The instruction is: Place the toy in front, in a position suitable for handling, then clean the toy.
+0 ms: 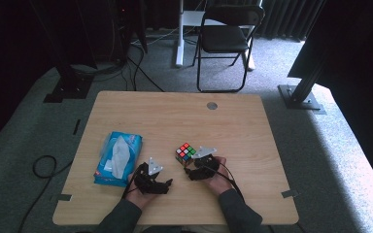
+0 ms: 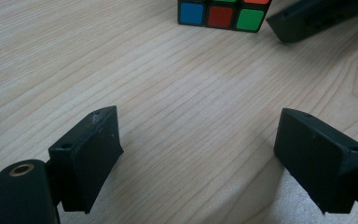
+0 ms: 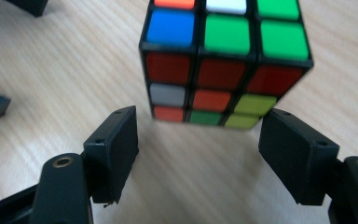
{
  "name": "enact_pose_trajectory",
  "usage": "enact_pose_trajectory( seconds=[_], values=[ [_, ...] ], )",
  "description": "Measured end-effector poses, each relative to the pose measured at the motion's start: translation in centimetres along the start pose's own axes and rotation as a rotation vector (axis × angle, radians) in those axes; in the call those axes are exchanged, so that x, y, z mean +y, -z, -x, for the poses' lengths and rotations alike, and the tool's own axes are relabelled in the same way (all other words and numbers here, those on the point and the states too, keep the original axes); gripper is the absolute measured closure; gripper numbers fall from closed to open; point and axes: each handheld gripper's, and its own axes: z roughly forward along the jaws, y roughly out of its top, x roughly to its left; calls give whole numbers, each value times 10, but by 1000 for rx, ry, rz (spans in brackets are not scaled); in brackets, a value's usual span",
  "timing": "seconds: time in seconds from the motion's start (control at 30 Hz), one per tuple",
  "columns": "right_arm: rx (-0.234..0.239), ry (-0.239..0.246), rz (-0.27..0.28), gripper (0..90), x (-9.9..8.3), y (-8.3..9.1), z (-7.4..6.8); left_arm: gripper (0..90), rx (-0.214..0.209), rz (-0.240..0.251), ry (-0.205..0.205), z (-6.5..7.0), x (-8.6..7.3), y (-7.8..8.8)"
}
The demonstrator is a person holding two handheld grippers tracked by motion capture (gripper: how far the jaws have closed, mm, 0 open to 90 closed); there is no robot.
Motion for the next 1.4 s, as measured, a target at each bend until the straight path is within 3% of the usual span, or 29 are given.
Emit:
enact_pose_trajectory(
  seconds=[0.2,0.4,0.7,1.07,1.4],
  values=[
    [1,-56,12,281,-12,8,-3,222,-1,9,-1,-4,-1,3],
    [-1,-54,60,269,-20,10,-4,293,-6,-7,-6,-2,0,5],
    [-8,-62,61,268,-21,10,-4,358,2,-8,0,-3,-1,8],
    [-17,-71,60,267,-21,10,-6,368,-15,-26,5,3,2,8],
    [-32,-87,54,231,-21,10,-6,370,-42,5,29,4,8,20]
  ],
)
